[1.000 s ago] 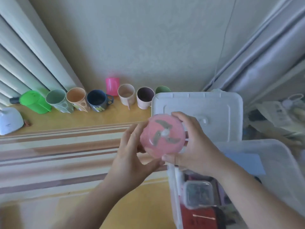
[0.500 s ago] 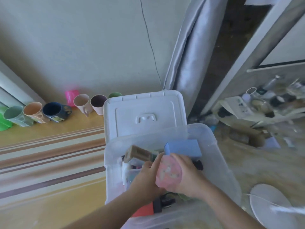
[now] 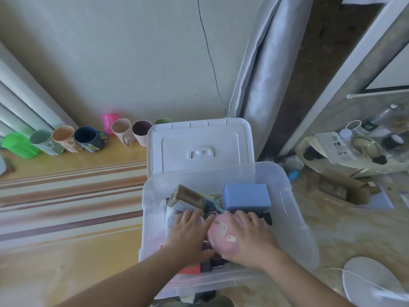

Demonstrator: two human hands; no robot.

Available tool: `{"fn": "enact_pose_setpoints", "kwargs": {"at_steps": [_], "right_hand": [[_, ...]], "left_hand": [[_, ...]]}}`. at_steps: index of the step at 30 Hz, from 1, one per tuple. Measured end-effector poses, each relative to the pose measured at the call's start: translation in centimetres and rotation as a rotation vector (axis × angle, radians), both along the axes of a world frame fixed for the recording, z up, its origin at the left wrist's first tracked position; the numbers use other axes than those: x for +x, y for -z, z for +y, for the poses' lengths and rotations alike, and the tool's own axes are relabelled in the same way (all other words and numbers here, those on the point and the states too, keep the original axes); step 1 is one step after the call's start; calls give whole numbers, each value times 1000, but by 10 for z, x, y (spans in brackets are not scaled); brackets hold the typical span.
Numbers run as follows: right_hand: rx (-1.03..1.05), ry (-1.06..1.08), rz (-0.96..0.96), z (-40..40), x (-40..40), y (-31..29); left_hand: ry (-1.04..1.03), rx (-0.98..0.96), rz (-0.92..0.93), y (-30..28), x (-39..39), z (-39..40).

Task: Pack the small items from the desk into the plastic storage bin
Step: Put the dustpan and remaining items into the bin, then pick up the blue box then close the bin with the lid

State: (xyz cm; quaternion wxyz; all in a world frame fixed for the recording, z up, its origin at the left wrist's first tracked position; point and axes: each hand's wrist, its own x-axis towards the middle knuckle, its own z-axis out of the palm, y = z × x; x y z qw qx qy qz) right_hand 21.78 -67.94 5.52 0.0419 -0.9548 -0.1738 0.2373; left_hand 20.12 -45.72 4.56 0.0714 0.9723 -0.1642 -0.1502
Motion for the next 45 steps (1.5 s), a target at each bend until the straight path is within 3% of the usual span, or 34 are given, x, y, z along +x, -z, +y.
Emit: {"fn": "enact_pose_setpoints", "kwargs": {"at_steps": [5, 11, 14, 17, 26, 29, 33, 37, 39, 41, 45], "right_hand": [[-118, -83, 76, 7, 14, -17], [315, -264, -139, 127, 20, -70], [370, -398, -182, 209, 7, -76], [432, -487, -144, 284, -4, -69], [378, -591, 38, 513, -35, -35], [317, -623, 94, 580, -50, -20], [236, -701, 154, 648, -71, -1], [164, -751, 210, 694, -85, 20], [141, -754, 229, 707, -86, 28], [126, -747, 217, 712, -84, 34], [72, -705, 180, 702, -71, 41]], "left_hand": [[68, -39, -120, -31, -7, 51], [-166, -108, -182, -49, -47, 158], [-318, -141, -199, -46, -76, 215], [-499, -45, -240, -35, -107, 287], [-1146, 75, -57, 1, -206, 536], [-1392, 76, 88, 19, -230, 603], [-1520, -13, 341, 52, -239, 641], [-1634, -155, 334, 80, -233, 635], [-1647, -165, 302, 87, -233, 631], [-1527, -143, 272, 89, -237, 628], [-968, -169, 173, 90, -240, 607]]}}
